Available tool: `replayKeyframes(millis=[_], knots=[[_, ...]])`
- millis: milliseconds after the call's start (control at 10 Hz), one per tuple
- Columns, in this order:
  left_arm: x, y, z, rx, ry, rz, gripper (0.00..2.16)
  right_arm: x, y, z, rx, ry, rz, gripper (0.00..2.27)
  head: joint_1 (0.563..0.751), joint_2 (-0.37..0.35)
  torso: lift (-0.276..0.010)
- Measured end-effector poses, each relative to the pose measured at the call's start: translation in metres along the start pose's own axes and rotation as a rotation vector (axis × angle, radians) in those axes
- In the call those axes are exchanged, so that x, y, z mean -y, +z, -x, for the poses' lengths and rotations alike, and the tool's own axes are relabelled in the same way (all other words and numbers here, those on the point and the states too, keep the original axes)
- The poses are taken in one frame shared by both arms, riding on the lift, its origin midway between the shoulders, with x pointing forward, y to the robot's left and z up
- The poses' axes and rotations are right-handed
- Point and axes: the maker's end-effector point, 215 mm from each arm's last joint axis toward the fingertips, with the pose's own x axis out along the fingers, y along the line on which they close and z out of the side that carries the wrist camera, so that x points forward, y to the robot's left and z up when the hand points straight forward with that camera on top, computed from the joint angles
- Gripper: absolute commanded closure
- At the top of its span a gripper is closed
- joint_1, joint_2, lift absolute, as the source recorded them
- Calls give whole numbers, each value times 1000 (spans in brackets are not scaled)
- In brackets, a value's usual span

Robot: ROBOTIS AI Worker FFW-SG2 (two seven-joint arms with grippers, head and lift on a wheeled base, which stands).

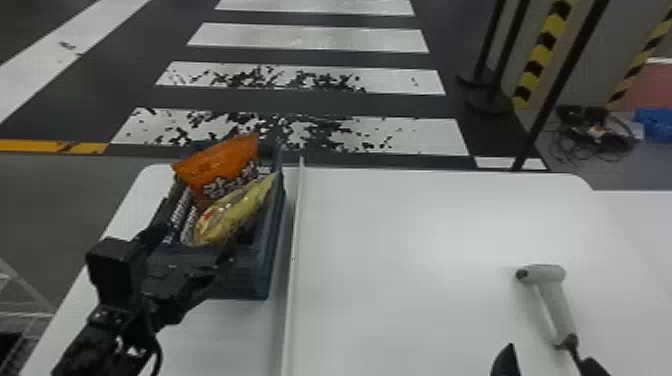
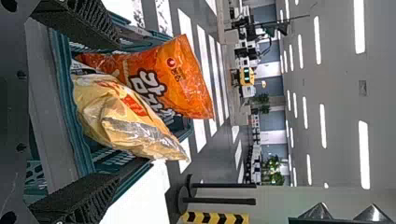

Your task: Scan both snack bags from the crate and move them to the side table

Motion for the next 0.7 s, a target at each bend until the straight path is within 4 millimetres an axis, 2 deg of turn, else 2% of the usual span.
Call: replayKeyframes(millis=[300, 500, 600, 700], knots=[[2, 16, -14, 22, -17, -6, 16, -2, 1, 2, 1, 5, 3, 103, 695, -15, -99], [3, 13, -23, 9, -23, -7, 208, -3, 1, 2, 2, 6, 4, 103, 695, -19, -99], [6, 9, -26, -3, -33, -6, 336, -3, 1, 2, 2, 7, 4, 107, 695, -22, -99], [9, 3, -29, -16, -49, -5, 728, -3, 1, 2, 2, 6, 4, 103, 695, -23, -99]])
